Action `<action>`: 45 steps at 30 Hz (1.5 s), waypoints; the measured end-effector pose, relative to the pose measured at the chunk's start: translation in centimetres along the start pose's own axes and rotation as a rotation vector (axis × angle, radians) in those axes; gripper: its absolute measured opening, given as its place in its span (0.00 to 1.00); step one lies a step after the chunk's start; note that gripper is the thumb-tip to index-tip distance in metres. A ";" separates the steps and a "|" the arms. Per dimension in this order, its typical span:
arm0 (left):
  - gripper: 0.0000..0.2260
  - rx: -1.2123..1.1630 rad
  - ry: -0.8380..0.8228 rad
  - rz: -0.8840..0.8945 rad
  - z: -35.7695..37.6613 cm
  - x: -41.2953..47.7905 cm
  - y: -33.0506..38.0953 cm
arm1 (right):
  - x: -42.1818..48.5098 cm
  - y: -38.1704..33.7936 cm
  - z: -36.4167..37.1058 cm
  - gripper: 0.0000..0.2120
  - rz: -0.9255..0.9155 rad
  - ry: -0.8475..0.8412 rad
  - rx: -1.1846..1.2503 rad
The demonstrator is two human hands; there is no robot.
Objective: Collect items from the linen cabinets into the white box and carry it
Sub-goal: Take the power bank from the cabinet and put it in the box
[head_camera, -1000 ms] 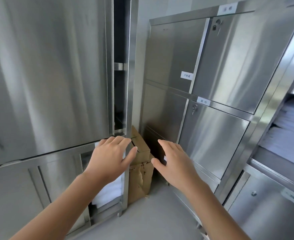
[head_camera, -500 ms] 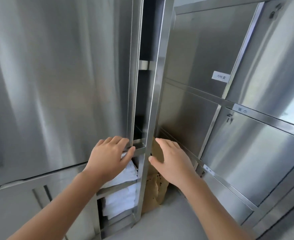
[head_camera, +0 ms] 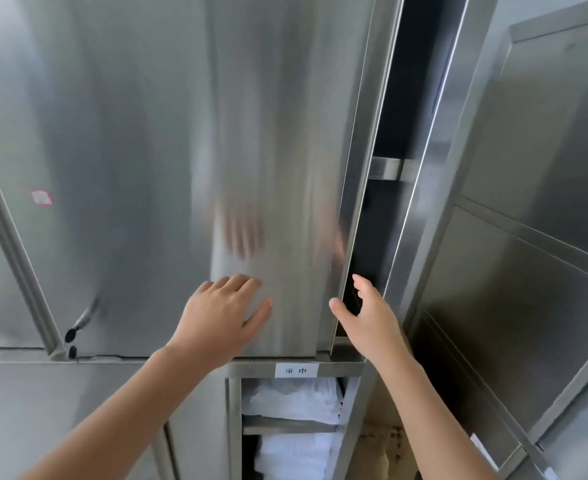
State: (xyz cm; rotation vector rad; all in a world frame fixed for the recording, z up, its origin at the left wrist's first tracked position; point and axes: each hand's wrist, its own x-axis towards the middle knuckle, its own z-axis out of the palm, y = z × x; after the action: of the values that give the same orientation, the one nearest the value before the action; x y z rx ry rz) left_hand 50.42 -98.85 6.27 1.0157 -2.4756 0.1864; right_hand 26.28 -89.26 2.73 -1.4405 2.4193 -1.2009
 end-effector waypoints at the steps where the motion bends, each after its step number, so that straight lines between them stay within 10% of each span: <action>1: 0.21 -0.001 0.005 -0.023 0.2 0.1 0.1 | 0.9 0.6 0.4 0.35 0.030 0.005 0.093; 16: 0.27 0.051 0.002 -0.114 1.2 1.9 0.2 | 3.4 -0.1 3.3 0.19 0.019 -0.013 0.663; 45: 0.27 0.063 0.008 -0.251 -0.3 -4.1 -14.1 | 1.6 -13.5 16.4 0.39 -0.133 -0.277 0.627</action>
State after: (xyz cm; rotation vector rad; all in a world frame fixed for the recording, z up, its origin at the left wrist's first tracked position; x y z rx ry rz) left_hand 62.87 -106.25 3.98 1.3373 -2.3211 0.1885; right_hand 42.10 -103.40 0.75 -1.4439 1.5828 -1.4859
